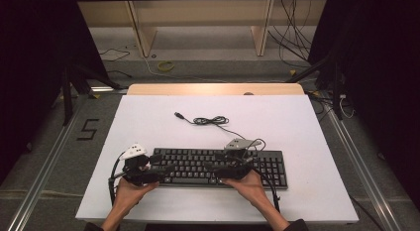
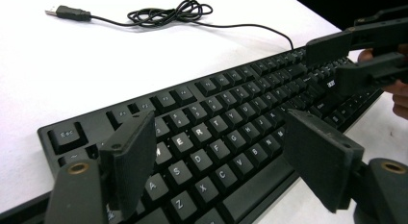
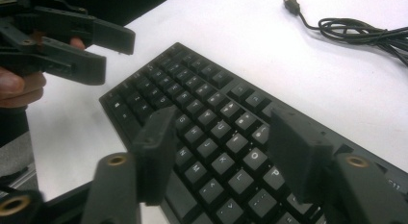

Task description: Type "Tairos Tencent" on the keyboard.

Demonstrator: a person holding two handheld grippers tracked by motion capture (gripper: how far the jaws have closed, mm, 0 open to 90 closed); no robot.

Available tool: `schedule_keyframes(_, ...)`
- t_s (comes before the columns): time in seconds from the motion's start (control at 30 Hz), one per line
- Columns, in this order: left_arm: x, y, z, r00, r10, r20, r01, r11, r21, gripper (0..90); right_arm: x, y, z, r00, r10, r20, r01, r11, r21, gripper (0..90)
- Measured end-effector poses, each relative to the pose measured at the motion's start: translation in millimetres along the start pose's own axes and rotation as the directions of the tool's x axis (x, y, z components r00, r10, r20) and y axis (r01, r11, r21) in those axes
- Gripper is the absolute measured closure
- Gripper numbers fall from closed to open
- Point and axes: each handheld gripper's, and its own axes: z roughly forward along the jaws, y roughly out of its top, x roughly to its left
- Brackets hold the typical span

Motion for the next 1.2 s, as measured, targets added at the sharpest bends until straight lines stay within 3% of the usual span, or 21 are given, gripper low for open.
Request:
schedule_keyframes(0.4,-1.4,10.3,14.9,0.9999,0.010,0.003,-0.010,0.9995,0.029,31.7,2.7,-6.2,-12.3,1.0000,-0.008,-0.004,0.008,1.000,-0.024,37.4)
schedule_keyframes(0.57,-1.0,13.4,23.2,0.9998,0.017,0.006,-0.017,0.9984,0.054,41.6,3.3,-7.8,-16.1,0.9999,-0.011,-0.002,0.011,1.000,-0.030,36.9)
schedule_keyframes(0.7,-1.5,13.4,29.9,0.9996,0.029,0.005,-0.029,0.9957,0.088,56.0,3.3,-8.8,-20.3,0.9999,-0.012,-0.002,0.012,0.999,-0.037,36.6)
schedule_keyframes(0.97,-4.6,14.2,43.7,0.9952,0.096,-0.016,-0.092,0.9821,0.164,75.8,4.4,-12.5,-25.8,0.9999,-0.012,-0.001,0.012,0.999,-0.044,35.4)
schedule_keyframes(1.2,-4.9,14.5,52.2,0.9939,0.106,-0.032,-0.097,0.9747,0.201,87.7,6.8,-15.6,-30.4,0.9997,-0.024,-0.005,0.023,0.998,-0.059,34.2)
